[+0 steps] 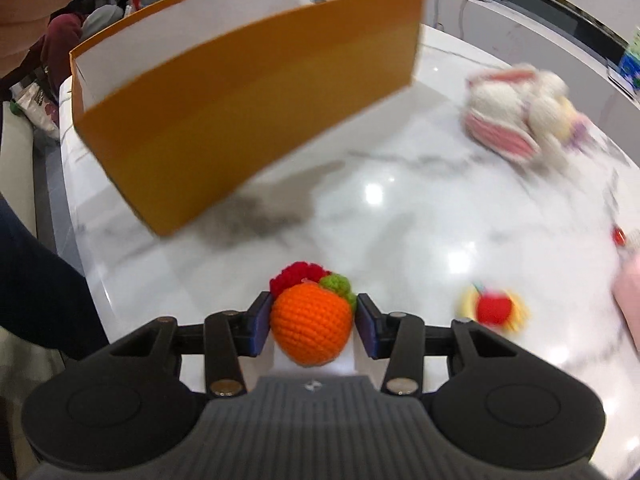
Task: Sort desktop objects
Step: 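Grasp the orange crochet fruit with the right gripper while the left gripper grasps the rainbow rattle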
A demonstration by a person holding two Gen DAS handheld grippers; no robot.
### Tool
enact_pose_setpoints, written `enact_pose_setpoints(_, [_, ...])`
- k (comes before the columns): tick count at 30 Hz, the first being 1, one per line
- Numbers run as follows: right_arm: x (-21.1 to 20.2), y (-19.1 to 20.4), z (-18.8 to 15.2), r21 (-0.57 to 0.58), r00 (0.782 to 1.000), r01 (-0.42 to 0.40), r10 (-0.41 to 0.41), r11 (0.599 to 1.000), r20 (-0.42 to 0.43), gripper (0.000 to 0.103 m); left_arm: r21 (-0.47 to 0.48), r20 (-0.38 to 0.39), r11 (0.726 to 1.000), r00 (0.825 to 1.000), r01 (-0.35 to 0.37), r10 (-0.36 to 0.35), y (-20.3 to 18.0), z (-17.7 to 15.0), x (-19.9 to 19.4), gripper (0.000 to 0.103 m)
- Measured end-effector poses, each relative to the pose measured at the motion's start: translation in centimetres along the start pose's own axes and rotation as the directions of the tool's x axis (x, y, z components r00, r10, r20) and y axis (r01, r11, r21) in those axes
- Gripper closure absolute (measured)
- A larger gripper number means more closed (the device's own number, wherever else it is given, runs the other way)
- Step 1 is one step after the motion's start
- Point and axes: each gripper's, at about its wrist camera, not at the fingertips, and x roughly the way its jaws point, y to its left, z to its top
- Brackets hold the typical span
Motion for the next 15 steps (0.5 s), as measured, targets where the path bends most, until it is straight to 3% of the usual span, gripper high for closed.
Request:
enact_pose_setpoints(9, [-3.6, -3.6, -4.1, 0.061, 0.999, 0.053, -0.053, 0.997, 0.0, 0.056, 0.123, -0.057, 0.991, 0.997, 0.059, -0.052, -7.2, -0.4, 3.8, 0.04])
enact_pose_setpoints(15, [-4.6, -6.8, -6.0, 0.122, 0.996, 0.09, -0.092, 0.988, 0.007, 0.056, 0.256, -0.113, 0.963, 0.992, 0.079, -0.052, -11.5, -2.3, 7.4, 0.04])
